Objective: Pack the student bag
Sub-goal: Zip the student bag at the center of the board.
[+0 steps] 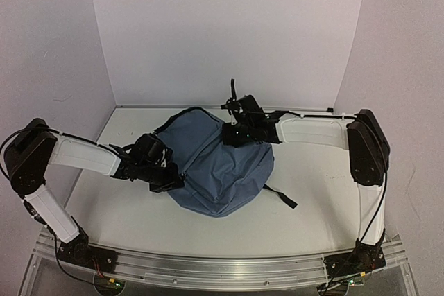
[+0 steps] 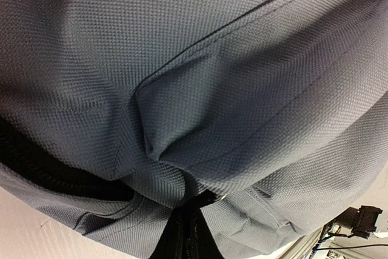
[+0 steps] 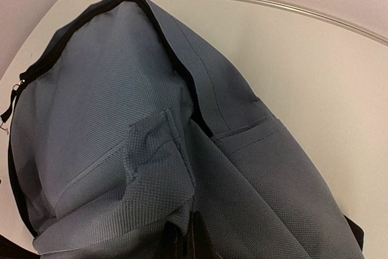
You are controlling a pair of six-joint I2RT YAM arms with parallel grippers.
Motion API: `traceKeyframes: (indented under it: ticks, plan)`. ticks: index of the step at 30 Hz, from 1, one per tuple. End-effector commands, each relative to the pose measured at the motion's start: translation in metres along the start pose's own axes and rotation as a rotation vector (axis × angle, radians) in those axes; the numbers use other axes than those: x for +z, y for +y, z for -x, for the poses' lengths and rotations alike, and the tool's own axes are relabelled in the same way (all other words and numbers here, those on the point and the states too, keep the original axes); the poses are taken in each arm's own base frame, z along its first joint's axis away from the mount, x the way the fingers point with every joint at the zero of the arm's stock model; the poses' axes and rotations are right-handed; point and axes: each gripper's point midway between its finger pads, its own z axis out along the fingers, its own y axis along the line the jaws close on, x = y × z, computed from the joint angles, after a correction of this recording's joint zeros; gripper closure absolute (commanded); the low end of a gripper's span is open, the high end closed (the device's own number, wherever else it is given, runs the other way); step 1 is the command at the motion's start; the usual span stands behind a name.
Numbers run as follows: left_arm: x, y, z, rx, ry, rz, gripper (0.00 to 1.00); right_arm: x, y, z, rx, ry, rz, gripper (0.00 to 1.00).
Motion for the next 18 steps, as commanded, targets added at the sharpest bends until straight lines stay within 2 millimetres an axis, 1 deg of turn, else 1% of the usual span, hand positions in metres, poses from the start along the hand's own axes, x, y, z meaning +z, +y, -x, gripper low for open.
traceKeyframes:
  ticks: [1,2,3,4,7,9,11,13,14,16,18]
  plan:
    - [-0.007,0.001,-0.004,0.027,0.04,0.066,0.92,-0.029,-0.029,0.062,0.067,-0.156,-0.045,1.0]
    - [-0.011,-0.001,-0.001,0.034,0.033,0.07,0.88,-0.031,-0.026,0.063,0.058,-0.154,-0.026,1.0]
    - [-0.015,-0.004,0.002,0.043,0.023,0.075,0.81,-0.033,-0.023,0.064,0.05,-0.153,-0.008,1.0]
    - [-0.021,-0.006,0.005,0.051,0.012,0.082,0.71,-0.037,-0.02,0.065,0.039,-0.153,0.012,0.94]
    - [-0.045,-0.011,0.016,0.072,-0.04,0.106,0.37,-0.053,-0.01,0.067,0.0,-0.153,0.079,0.63]
    - [-0.061,-0.014,0.022,0.085,-0.066,0.108,0.18,-0.068,-0.007,0.069,-0.017,-0.162,0.106,0.34]
    - [-0.076,-0.019,0.03,0.094,-0.088,0.091,0.09,-0.085,-0.006,0.073,-0.022,-0.176,0.129,0.16]
    - [-0.091,-0.017,0.041,0.087,-0.105,0.083,0.02,-0.099,-0.009,0.071,-0.022,-0.182,0.137,0.03]
    - [-0.1,-0.018,0.047,0.08,-0.114,0.062,0.01,-0.106,-0.01,0.071,-0.02,-0.188,0.141,0.02]
    - [-0.116,-0.011,0.062,0.059,-0.14,0.039,0.0,-0.12,-0.019,0.074,0.004,-0.203,0.137,0.02]
    - [-0.133,0.001,0.078,0.048,-0.183,0.055,0.0,-0.126,-0.04,0.075,0.055,-0.204,0.112,0.02]
